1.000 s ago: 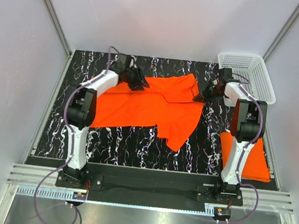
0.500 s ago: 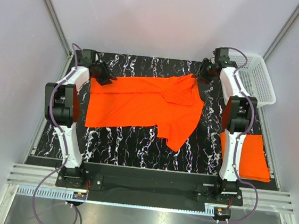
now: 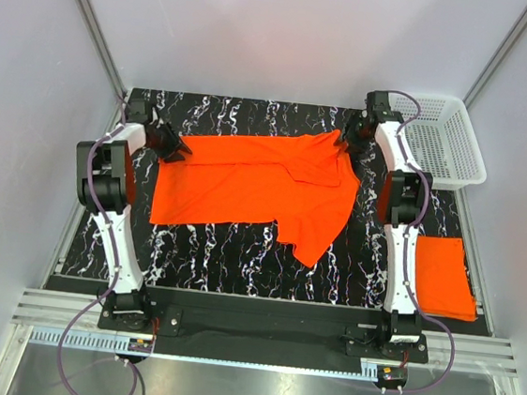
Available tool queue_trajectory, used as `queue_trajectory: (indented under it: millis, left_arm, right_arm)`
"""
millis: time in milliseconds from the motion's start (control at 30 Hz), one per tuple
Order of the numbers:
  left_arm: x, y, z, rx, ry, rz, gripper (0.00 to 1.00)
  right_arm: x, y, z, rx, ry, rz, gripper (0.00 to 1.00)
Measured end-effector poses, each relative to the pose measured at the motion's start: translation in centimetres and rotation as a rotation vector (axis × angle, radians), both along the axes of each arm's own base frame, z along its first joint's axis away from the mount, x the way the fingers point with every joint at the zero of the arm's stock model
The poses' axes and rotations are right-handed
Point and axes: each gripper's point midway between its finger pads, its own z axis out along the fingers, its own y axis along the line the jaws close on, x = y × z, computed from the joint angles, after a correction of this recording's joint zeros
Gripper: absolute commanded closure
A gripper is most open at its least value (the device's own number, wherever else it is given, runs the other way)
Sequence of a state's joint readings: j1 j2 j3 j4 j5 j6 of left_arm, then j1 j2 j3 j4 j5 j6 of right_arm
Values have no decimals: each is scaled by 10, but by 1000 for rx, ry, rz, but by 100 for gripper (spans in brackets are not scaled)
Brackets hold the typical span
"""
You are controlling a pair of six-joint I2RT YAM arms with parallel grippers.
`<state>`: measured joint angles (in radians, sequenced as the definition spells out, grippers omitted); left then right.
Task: Fold and stack the t-shirts
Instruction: Fold the tshirt
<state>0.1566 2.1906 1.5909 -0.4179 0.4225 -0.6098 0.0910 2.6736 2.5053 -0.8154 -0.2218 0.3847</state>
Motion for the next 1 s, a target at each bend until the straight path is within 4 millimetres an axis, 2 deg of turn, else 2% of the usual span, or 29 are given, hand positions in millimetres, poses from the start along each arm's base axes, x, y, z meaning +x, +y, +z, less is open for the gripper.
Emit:
queue_trajectory:
  millis: [33,167,300,467,500,667,800,833,1000]
  left_arm:
    - [0,1,0,-10,-1,1,59]
    - [1,9,1,-24,0,18,59]
    - [2,17,0,-45,3,36,59]
    - [6,20,0,-63,-3,38,59]
    - [7,20,1,-64,-6,37,59]
    - [8,21,2,-60,-10,37,58]
    - [7,24,11,-36,-24,39,57]
    - [7,24,16,-32,-32,38,57]
    - [13,27,39,-21,-92,45,57]
  right_arm:
    - [3,-1,0,-4,-8,0,61]
    - [11,-9,-6,-48,-22,-33,91]
    - [14,-20,-8,-89,-23,-103,94]
    - [16,-19,-8,-96,-25,-132,79]
    - [16,-19,-7,-96,-25,-132,72]
    - [17,-19,-3,-100,-33,-131,56]
    - [14,-24,1,-128,-30,-132,43]
    - [13,-25,2,-133,-28,-127,33]
    - [17,-18,17,-111,-66,-84,28]
